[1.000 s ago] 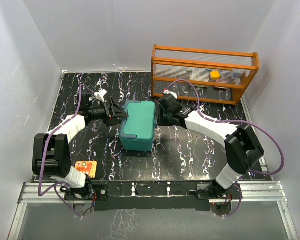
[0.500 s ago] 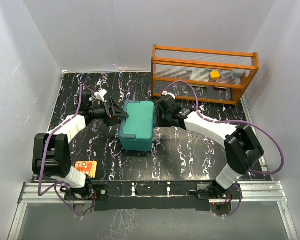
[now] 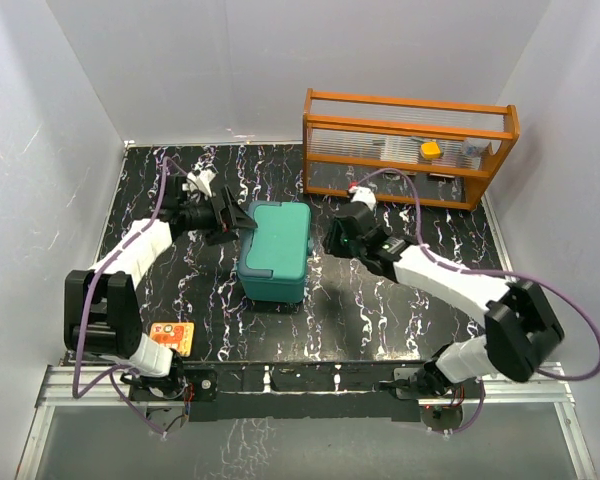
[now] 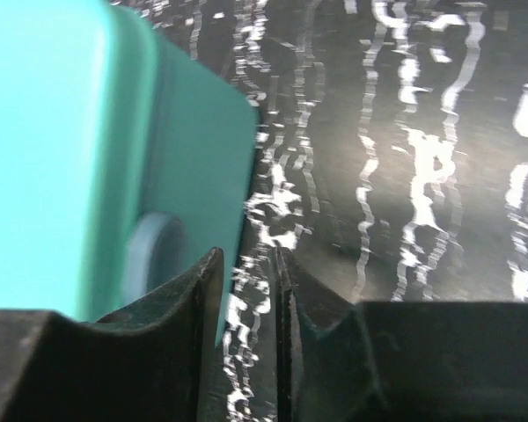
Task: Organize the medicine kit
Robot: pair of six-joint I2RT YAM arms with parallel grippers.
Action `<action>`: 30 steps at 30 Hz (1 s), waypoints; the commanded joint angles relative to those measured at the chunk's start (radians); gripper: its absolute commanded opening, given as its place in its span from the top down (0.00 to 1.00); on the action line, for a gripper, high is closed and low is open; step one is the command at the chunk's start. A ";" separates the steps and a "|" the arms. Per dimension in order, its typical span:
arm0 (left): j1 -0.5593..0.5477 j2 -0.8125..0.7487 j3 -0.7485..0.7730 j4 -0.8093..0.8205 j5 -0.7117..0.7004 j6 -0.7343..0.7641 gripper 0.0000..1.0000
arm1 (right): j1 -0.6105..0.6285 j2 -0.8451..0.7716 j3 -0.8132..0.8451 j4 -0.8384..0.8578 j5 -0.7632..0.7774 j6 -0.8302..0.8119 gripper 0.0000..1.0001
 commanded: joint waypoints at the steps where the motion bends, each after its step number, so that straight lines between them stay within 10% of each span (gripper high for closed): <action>1: 0.000 -0.129 0.160 -0.223 -0.265 0.138 0.11 | -0.040 -0.177 -0.074 -0.067 0.177 0.029 0.70; 7: 0.000 -0.345 0.230 -0.391 -0.538 0.238 0.06 | -0.042 -0.480 -0.111 -0.222 0.257 -0.034 0.55; 24: 0.000 -1.053 0.063 -0.475 -0.730 0.304 0.01 | -0.043 -0.908 0.147 -0.570 0.517 -0.128 0.04; 30: 0.000 -1.136 0.059 -0.470 -0.818 0.288 0.01 | -0.042 -1.011 0.194 -0.627 0.612 -0.121 0.02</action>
